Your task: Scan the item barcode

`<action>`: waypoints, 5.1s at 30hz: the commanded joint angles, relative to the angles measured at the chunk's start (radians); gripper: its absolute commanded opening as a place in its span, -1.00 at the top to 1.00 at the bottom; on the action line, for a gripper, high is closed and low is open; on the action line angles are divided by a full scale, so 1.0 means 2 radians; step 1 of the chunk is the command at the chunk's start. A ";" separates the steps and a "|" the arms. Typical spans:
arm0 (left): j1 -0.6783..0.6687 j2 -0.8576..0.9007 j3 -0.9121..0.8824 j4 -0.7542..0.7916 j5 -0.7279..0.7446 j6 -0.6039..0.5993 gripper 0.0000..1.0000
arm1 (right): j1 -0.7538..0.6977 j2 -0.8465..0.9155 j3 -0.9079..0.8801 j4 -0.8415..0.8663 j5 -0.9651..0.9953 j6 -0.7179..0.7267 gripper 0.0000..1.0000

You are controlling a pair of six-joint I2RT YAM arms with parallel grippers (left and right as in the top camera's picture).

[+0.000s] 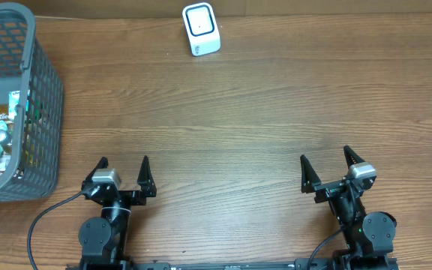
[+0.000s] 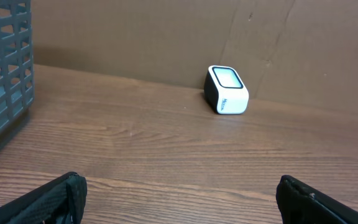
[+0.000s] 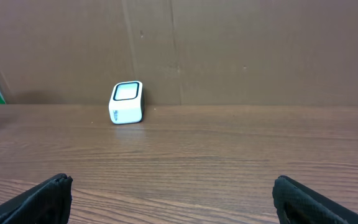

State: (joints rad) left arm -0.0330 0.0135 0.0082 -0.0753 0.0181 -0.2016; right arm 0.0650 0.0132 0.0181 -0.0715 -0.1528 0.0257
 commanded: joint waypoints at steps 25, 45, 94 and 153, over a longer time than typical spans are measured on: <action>-0.002 -0.005 -0.002 -0.001 0.000 0.011 -0.99 | -0.004 -0.003 -0.005 0.002 0.001 0.000 -1.00; -0.002 -0.004 -0.002 -0.001 0.000 0.011 -0.99 | -0.004 -0.003 -0.005 0.002 0.001 0.000 -1.00; -0.002 -0.005 -0.002 -0.001 -0.003 0.011 -0.99 | -0.004 -0.003 -0.005 0.002 0.001 0.000 -1.00; 0.008 0.658 1.013 -0.541 -0.061 0.069 -0.99 | -0.004 -0.003 -0.005 0.002 0.001 0.000 -1.00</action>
State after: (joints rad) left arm -0.0330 1.3109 2.0056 -1.1419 -0.0036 -0.0444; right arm 0.0650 0.0120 0.0181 -0.0715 -0.1528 0.0261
